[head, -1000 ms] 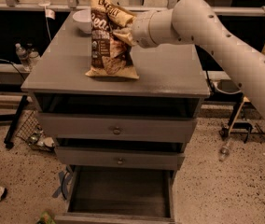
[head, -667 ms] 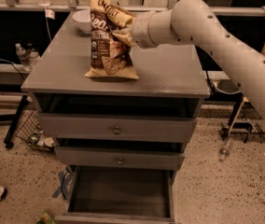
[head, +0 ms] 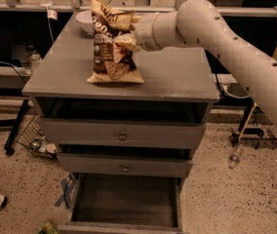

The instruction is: Pick brown chip bag from bottom drawer and place on counter

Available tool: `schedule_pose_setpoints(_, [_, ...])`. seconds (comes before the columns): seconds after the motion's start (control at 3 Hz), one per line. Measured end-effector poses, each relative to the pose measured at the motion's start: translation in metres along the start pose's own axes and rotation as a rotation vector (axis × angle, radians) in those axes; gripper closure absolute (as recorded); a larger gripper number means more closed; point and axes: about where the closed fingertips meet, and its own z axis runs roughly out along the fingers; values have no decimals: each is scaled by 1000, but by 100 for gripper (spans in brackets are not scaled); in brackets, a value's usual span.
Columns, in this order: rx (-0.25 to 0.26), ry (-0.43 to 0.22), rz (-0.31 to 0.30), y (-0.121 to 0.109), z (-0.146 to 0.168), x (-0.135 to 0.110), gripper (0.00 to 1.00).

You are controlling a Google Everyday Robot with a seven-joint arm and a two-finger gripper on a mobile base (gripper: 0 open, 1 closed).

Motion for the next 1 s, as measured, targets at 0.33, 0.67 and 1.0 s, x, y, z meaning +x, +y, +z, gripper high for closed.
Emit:
schedule_pose_setpoints(0.33, [-3,-1,0,1,2,0,0])
schedule_pose_setpoints(0.67, [-2,-1,-1,0,2,0,0])
schedule_pose_setpoints(1.0, [18,4,-5,-22,3,-1,0])
